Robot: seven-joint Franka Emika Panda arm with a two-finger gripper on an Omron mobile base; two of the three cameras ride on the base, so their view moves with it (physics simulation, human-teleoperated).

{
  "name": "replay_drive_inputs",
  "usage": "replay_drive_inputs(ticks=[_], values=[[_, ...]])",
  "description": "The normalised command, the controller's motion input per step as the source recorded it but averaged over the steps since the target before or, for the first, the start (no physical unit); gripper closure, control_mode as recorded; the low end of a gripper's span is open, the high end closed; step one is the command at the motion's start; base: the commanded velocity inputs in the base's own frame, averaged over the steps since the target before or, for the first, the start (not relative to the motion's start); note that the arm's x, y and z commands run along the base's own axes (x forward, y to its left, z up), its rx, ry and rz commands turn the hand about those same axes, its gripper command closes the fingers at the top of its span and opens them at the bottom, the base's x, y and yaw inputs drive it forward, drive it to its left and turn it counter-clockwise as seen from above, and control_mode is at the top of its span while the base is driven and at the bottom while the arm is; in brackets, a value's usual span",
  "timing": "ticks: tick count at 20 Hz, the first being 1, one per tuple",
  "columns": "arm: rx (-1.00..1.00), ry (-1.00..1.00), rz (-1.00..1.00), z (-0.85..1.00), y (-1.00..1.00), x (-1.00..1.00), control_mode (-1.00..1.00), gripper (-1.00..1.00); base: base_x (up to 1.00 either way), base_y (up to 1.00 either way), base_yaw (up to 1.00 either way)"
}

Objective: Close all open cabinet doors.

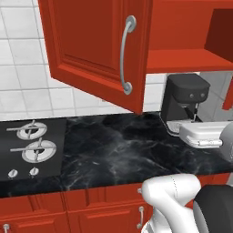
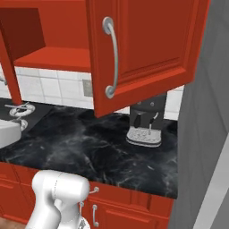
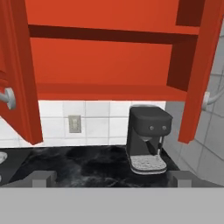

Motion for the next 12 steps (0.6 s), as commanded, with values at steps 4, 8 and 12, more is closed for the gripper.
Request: replay_drive_inputs(ticks=[4,8,12], values=[[0.0,0.0,0.0,0.0,0.0,0.0,1.0,-1.0,0.27,-0.29,0.14],[0.0,0.0,0.0,0.0,0.0,0.0,1.0,-1.0,0.31,-0.28,0.1],[0.0,0.0,0.0,0.0,0.0,0.0,1.0,-1.0,0.3,-0.27,0.01]])
